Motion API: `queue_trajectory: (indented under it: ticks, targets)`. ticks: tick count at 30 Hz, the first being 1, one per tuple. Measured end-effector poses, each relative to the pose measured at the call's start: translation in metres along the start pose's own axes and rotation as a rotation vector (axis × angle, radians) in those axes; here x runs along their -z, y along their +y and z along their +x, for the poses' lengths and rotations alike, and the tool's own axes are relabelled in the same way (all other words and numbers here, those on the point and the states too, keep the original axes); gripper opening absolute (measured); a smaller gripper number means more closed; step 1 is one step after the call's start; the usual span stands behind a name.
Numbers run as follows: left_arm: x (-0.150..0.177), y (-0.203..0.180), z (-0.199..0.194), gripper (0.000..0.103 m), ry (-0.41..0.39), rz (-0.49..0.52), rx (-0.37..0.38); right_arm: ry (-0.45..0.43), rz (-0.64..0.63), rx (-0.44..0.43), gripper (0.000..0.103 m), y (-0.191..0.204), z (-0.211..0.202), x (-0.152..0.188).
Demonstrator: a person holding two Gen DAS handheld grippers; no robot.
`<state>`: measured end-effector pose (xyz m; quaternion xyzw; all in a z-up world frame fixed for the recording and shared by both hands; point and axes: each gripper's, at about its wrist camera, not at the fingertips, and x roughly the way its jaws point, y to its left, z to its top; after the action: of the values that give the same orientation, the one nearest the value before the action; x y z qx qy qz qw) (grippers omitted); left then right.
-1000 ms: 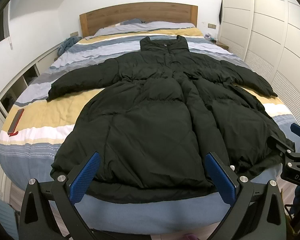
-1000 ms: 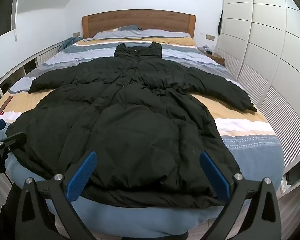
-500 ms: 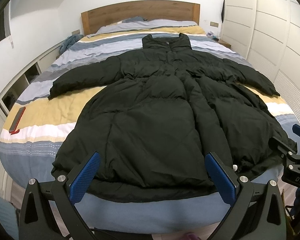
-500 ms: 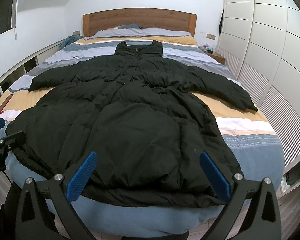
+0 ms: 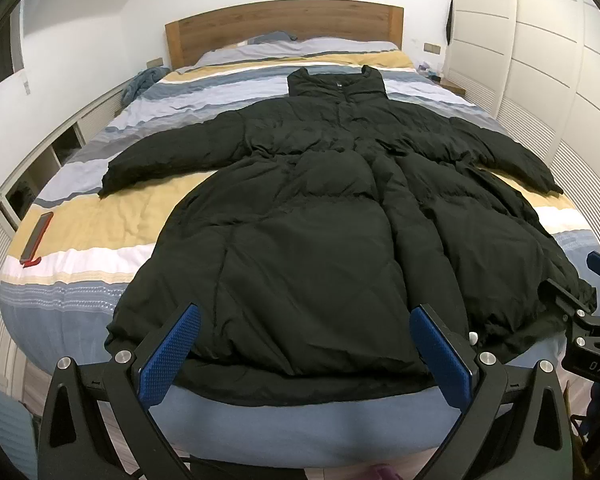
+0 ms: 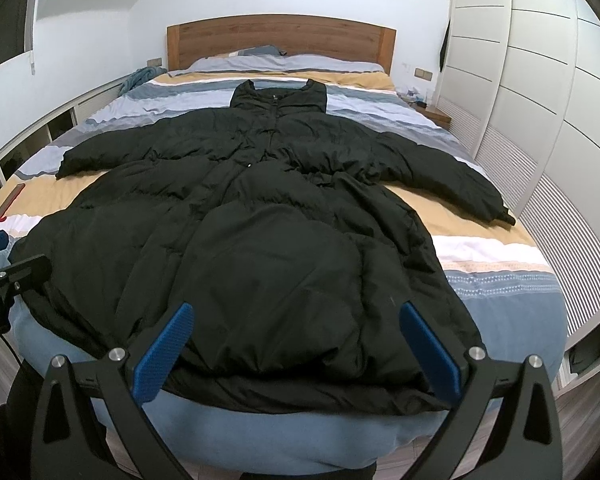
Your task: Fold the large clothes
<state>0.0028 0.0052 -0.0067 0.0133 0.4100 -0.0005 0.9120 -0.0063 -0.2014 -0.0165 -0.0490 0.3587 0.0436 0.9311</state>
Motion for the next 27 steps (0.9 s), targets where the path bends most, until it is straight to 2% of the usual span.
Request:
queue_trajectory:
  ticks: [11,27]
  targets:
    - [-0.0007,0.0047,0.0011,0.102,-0.005,-0.029,0.017,0.002,0.002,-0.005,0.103,0.0000,0.0008,0.0006]
    - [0.0000,0.0019,0.0006,0.102,-0.029,-0.003,0.011,0.011,-0.010,-0.015,0.103,0.0028,0.0018,-0.0017]
